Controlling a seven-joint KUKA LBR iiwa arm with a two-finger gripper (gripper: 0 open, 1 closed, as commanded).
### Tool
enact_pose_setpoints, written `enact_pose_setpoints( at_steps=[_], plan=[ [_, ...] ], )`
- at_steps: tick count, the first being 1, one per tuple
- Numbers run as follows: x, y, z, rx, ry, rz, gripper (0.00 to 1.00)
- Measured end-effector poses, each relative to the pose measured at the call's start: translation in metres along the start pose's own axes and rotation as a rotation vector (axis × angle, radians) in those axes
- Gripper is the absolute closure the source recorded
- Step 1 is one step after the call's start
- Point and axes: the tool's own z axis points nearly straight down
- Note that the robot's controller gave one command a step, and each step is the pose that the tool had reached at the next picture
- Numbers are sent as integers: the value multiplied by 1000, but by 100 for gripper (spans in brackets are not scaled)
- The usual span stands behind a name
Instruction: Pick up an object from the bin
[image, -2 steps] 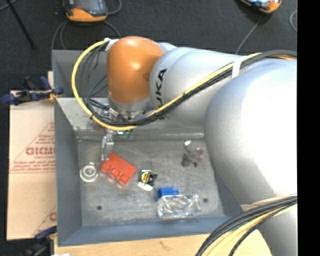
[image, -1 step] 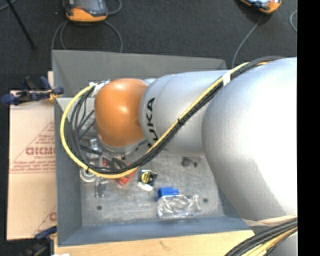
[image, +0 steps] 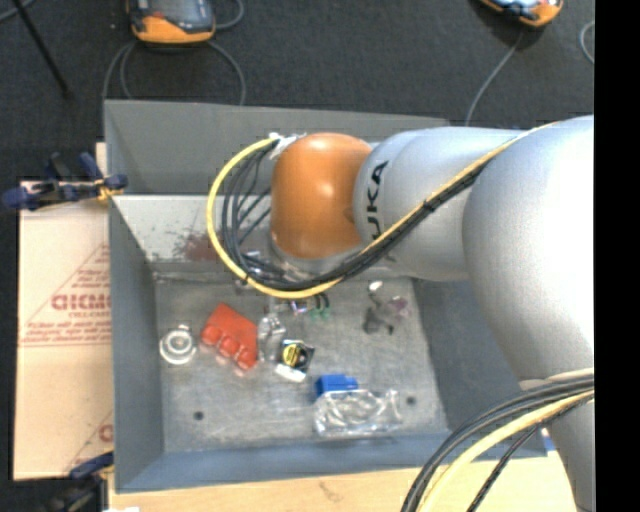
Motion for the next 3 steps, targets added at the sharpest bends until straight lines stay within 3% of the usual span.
enact_pose_setpoints(
  at_steps=[1, 2, 3],
  plan=[
    [-14, 26, 38, -1, -14, -273, 0],
    [-14, 29, 37, -7, -16, -270, 100],
    [-36, 33, -88, -3, -10, -330, 100]
  ],
)
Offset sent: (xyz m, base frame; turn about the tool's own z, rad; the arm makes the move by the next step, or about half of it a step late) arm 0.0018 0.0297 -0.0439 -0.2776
